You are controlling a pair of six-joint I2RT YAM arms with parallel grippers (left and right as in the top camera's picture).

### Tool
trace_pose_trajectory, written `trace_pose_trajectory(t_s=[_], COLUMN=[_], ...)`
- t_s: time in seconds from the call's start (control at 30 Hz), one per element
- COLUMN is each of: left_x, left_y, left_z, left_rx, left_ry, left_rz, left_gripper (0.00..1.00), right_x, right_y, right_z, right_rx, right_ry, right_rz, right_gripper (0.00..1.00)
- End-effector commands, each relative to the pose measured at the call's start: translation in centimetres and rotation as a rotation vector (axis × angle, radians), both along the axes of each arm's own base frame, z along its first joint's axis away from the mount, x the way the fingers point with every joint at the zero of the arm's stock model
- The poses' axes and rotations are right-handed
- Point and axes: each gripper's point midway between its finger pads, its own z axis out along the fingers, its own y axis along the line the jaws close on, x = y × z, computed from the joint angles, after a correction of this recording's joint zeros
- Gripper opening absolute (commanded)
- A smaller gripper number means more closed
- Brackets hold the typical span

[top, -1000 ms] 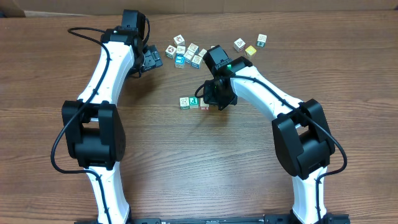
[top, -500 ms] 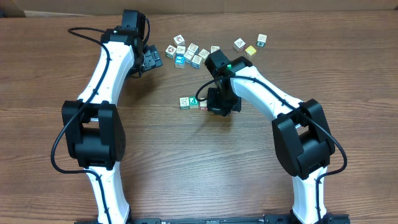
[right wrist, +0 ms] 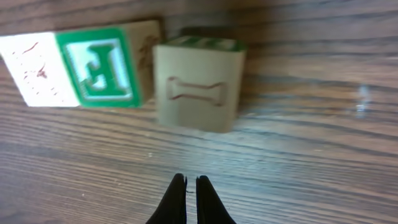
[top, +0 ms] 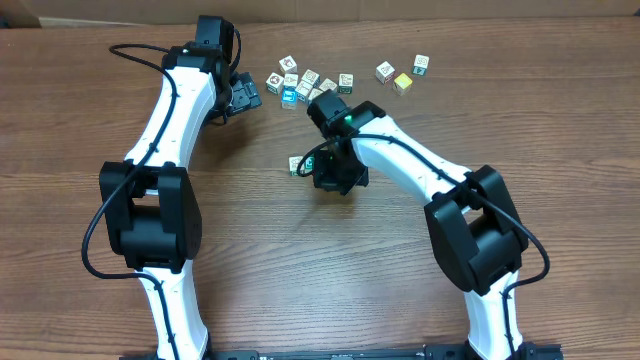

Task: Form a horizontal line

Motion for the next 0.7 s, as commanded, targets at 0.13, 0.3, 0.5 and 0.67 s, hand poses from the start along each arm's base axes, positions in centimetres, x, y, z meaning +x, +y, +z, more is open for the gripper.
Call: trace_pose_trajectory(t_s=[0.13, 0.3, 0.5, 0.67], left_x=[0.4, 0.4, 0.4, 0.4], left_y=[0.1, 0.1, 0.1, 0.1], left_z=[0.0, 0.0, 0.0, 0.0], left_rx=[0.014, 0.014, 0.014, 0.014], left_ry=[-0.003, -0.003, -0.003, -0.003], left_rz=[-0.013, -0.013, -0.013, -0.013], left_gripper=[1.0, 1.0, 1.0, 0.99], right_x=[0.8, 1.2, 1.7, 1.9], right_y=[-0.8, -1.4, -1.9, -1.7], right_z=[1.1, 1.0, 1.0, 1.0], right_rx=[-0.051, -0.083, -0.112, -0.105], right_ry=[-0.074, -0.097, -0.122, -0.132], right_rz=[-0.005, -0.009, -0.014, -0.015], right_gripper=[0.04, 0.04, 0.04, 0.04])
